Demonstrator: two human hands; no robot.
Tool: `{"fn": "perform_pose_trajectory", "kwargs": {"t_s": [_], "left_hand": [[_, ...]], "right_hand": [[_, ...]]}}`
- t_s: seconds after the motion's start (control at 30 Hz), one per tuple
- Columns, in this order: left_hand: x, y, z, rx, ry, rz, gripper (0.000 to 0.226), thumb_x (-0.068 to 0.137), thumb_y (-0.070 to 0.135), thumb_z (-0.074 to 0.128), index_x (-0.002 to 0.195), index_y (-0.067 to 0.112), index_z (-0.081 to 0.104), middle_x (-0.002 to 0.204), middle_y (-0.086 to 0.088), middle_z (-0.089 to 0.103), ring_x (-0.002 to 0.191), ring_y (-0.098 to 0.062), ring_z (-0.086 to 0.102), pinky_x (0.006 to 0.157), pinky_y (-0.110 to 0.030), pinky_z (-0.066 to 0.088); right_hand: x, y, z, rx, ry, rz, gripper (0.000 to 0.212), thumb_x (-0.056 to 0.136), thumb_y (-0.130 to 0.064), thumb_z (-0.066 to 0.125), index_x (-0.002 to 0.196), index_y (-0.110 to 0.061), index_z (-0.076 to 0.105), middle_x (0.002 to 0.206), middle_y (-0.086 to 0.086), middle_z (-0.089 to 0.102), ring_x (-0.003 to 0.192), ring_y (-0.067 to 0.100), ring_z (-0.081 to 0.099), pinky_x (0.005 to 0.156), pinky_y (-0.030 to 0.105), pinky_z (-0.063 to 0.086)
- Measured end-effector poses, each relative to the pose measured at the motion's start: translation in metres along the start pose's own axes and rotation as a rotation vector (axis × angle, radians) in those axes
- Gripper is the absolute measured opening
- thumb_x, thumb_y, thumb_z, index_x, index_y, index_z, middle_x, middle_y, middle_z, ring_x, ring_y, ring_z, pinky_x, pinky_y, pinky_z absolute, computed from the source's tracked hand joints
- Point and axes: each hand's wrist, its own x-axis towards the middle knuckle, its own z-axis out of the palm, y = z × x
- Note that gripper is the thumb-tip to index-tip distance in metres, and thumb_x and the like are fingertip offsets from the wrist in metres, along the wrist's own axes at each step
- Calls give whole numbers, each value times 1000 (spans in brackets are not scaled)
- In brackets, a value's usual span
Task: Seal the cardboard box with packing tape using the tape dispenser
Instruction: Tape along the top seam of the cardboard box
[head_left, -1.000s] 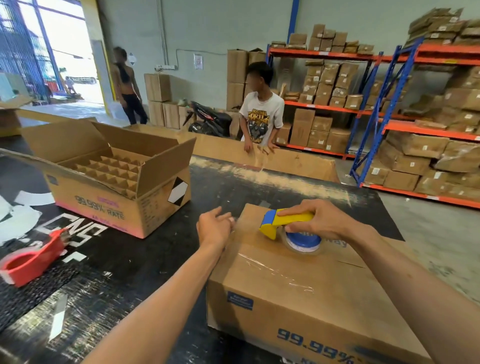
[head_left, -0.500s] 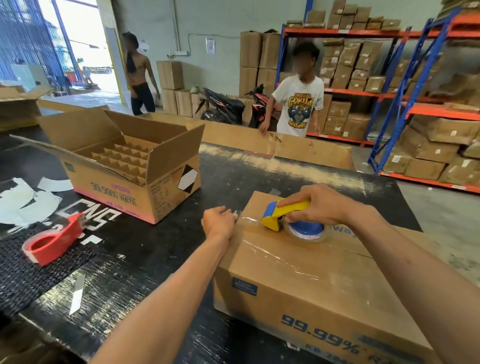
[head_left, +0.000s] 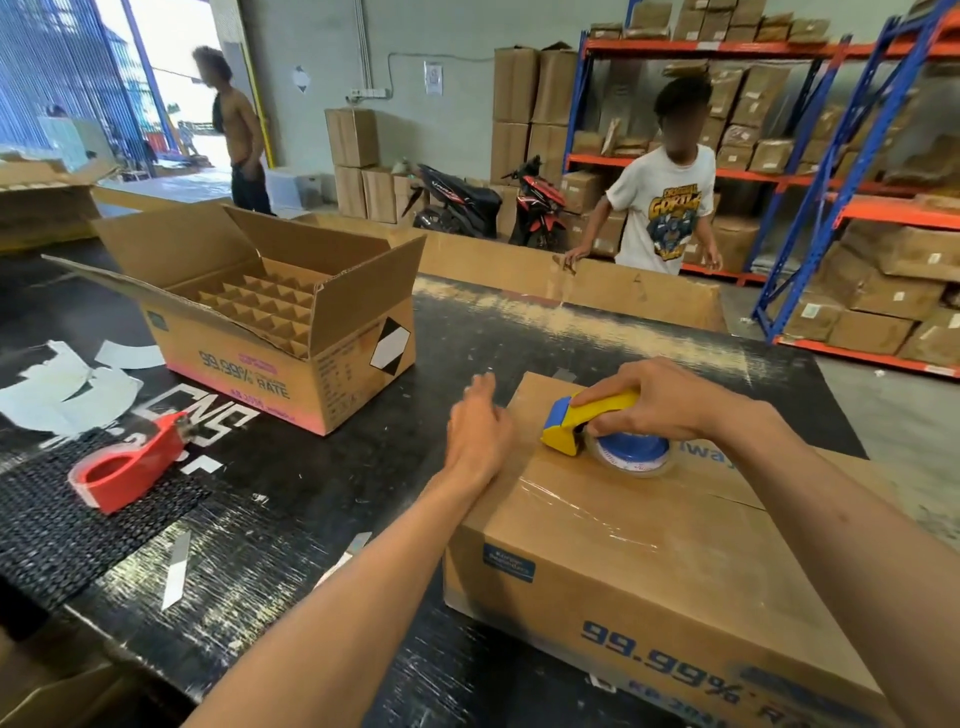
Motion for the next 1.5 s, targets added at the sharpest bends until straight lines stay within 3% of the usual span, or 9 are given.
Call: {"fn": "perform_pose_trajectory", "kwargs": {"t_s": [0.07,0.13,0.27,0.4,0.57,0.7,1.0,1.2,1.5], "left_hand": [[1,1,8,224,-215,92,45,106,22,35,149,8,34,150,-19,45,133,-38,47,106,-48,39],[3,-1,12,393,-324,128,50,107,30,29,152,9,26,162,-16,26,139,-37,41,107,-49,37],[7,-7,16,444,-394,162,58,108,38,22,159,14,9,168,-2,-7,154,-25,9,117,-52,27],[12,-13,22,502,-434,144,61,107,40,16,159,13,0,167,1,-17,154,-22,-6,122,-51,17],[11,-12,22,551,-442,141,62,106,41,14,159,12,-1,167,-2,-17,154,-23,-5,124,-48,9],[9,-11,21,593,-429,137,63,106,44,13,159,15,-3,167,-1,-16,154,-26,1,123,-52,4],[6,-7,19,621,-424,145,62,106,44,10,159,16,-6,167,0,-16,154,-25,-1,122,-54,-4],[1,8,24,907,-352,377,64,105,42,7,158,8,-7,167,-11,-12,153,-24,-13,122,-50,-12],[-42,53,96,794,-571,484,59,106,37,5,157,12,-10,166,-4,-19,152,-15,-17,124,-39,-10]], "right_hand": [[1,0,0,-3,0,2,33,74,-60,74,105,-65,67,98,-16,64,91,13,58,85,43,52],[1,1,-1,-8,-23,3,35,75,-61,72,110,-64,65,100,-16,62,92,13,58,86,43,51],[3,1,-3,-80,-92,-23,41,79,-69,63,120,-64,59,93,-18,54,92,13,54,82,38,46],[1,-3,-5,-144,-80,-53,37,83,-70,58,120,-66,58,82,-23,49,88,14,55,81,38,46],[-2,-3,-6,-153,-64,-89,39,83,-72,56,121,-65,58,81,-25,49,87,15,55,80,38,47],[-11,5,-11,-159,-78,-110,45,79,-80,49,121,-67,56,98,-18,64,85,16,59,77,40,49],[-92,83,-37,-171,-95,-9,44,79,-81,48,121,-69,54,83,-27,47,78,-2,49,67,28,34],[-90,81,-29,-288,-80,-41,43,85,-78,44,126,-66,51,90,-11,55,89,14,54,76,37,46],[-89,84,-25,-316,-37,-75,46,82,-80,44,124,-66,54,79,-20,47,85,14,53,74,38,46]]}}
